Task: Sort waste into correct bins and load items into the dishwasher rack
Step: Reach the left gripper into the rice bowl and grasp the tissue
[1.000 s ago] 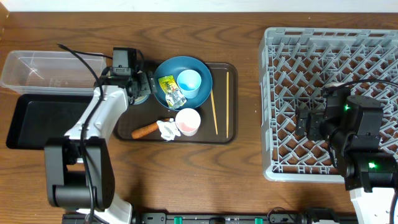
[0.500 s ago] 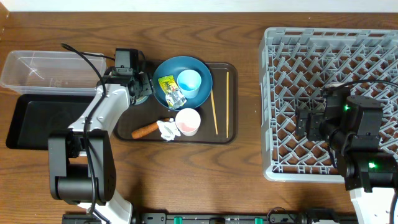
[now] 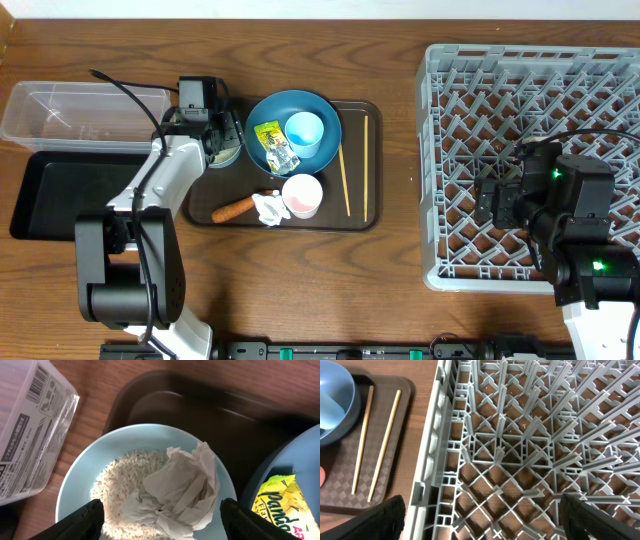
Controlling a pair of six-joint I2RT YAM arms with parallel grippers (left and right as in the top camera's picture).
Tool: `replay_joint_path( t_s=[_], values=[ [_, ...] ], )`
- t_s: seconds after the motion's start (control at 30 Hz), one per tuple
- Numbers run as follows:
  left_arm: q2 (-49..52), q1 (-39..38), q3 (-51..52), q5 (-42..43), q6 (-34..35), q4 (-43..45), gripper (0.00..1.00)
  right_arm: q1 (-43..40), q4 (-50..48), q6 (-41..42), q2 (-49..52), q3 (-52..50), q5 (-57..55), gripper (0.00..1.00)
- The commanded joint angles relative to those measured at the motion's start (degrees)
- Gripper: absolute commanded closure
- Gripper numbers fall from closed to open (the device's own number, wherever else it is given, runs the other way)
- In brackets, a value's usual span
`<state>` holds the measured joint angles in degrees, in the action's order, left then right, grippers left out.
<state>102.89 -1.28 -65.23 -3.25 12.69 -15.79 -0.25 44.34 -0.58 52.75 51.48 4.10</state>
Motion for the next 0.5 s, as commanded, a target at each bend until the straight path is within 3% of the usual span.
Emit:
replay_joint_path(
  t_s=[0.0, 0.27, 0.47],
  values=[
    [1.90, 0.24, 1.05, -0.35, 0.31, 0.50, 0.23, 0.31, 0.07, 0.76, -0.26, 1.09, -0.22, 0.02],
    [5.01, 0.24, 1.05, 2.60, 0.33, -0.11, 0.24, 0.33, 0.09, 0.76, -0.26, 1.09, -0.22, 0.02],
    [4.70, 0.24, 0.35, 2.60, 0.31, 0.09, 0.46, 0.31, 0.07, 0.76, -0.26, 1.09, -0.22, 0.02]
  ],
)
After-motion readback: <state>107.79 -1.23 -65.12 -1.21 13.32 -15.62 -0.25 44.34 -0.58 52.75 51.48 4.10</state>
